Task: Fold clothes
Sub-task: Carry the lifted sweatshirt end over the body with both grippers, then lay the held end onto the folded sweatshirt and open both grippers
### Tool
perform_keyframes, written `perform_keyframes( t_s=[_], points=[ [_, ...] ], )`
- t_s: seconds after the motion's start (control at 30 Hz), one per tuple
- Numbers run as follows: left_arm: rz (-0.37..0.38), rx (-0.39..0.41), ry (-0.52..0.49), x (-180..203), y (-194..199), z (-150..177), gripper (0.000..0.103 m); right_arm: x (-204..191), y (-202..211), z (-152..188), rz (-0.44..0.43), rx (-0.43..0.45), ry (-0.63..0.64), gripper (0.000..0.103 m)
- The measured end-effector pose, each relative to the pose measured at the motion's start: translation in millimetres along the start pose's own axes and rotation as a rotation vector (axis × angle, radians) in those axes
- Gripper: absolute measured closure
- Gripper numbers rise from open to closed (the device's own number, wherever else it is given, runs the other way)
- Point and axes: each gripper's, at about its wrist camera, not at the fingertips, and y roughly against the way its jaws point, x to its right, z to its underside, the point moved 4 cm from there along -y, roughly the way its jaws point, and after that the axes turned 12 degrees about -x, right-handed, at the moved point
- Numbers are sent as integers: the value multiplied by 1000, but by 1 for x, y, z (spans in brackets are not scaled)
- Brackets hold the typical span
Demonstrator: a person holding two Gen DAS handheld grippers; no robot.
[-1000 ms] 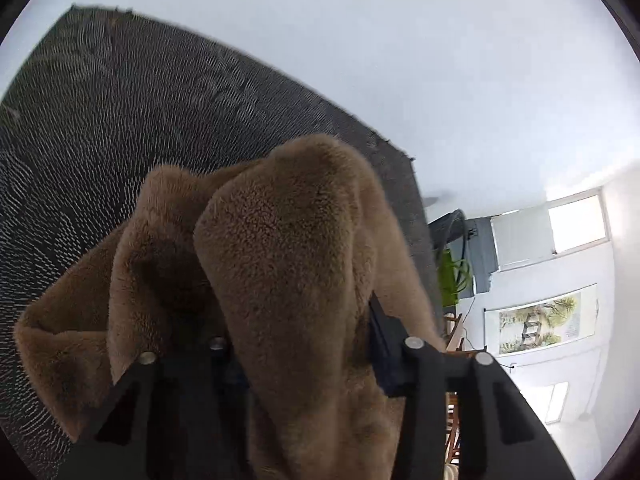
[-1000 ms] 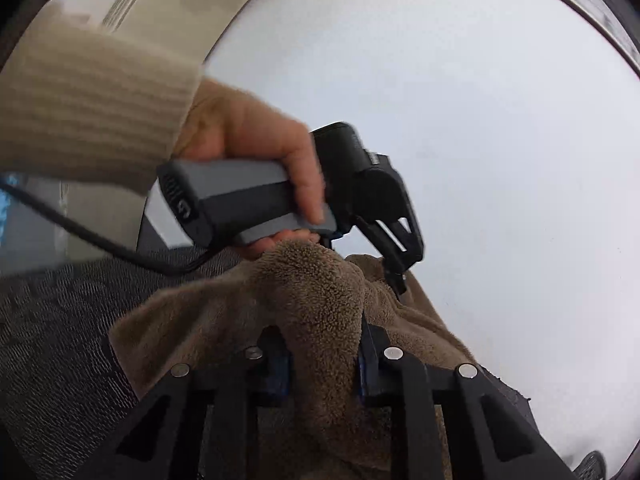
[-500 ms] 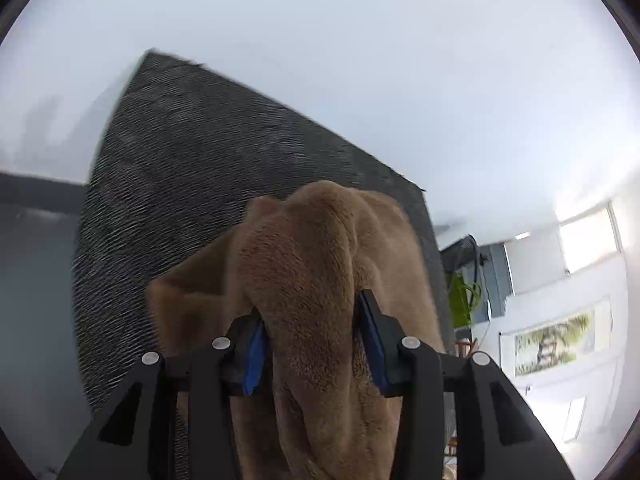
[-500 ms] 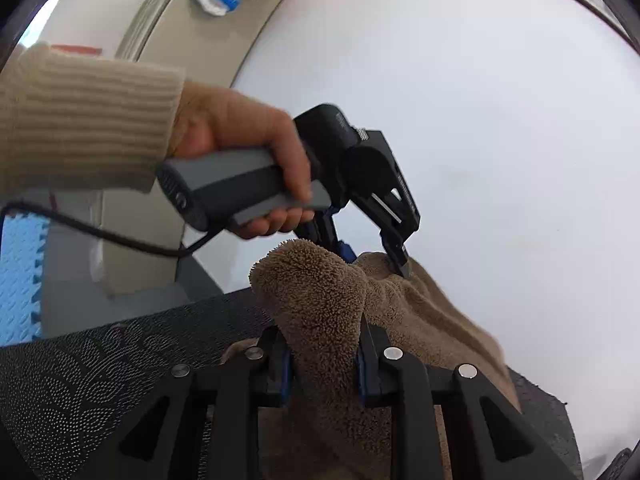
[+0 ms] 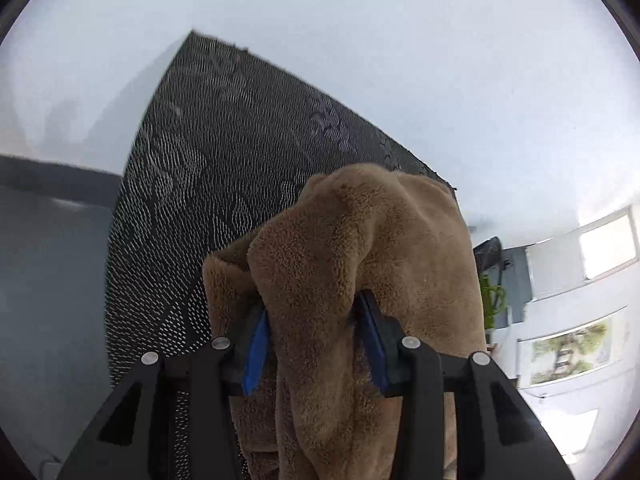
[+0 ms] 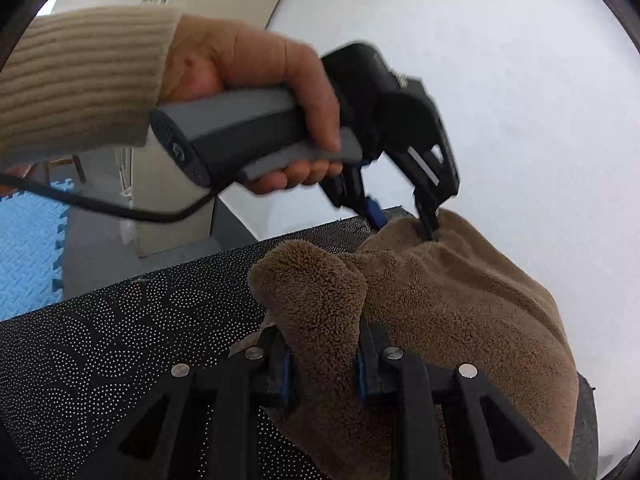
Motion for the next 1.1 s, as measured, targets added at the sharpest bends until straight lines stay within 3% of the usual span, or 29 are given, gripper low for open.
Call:
perform_keyframes(
  t_s=[0.03,0.1,0.27,0.4,0.57,0.77,0.9,1.1],
  points=[
    [4,10,-14,7,4,0,53,0,-1,0,-2,-4,3,78],
    [18,20,-58,27,10,2,39,0,-1,0,-3,-7,8,78],
    [15,26,-177,78,13,10,25,-1,2,1,-8,-8,4,78],
    [-42,112,-196,98,29,10,21,3,0,-1,-13,-13,4,78],
    [-70,84,-263,115,15,10,21,6,0,-1,-17,-19,5,78],
    [-34,82,-329,130,12,14,21,4,3,1,-22,-26,7,78],
    [-28,18,-334,128,0,8,20,4,3,1,-17,-31,16,78],
    [-72,-139,-228,81,-55,-10,20,4,3,2,-16,-36,23,78]
  ],
)
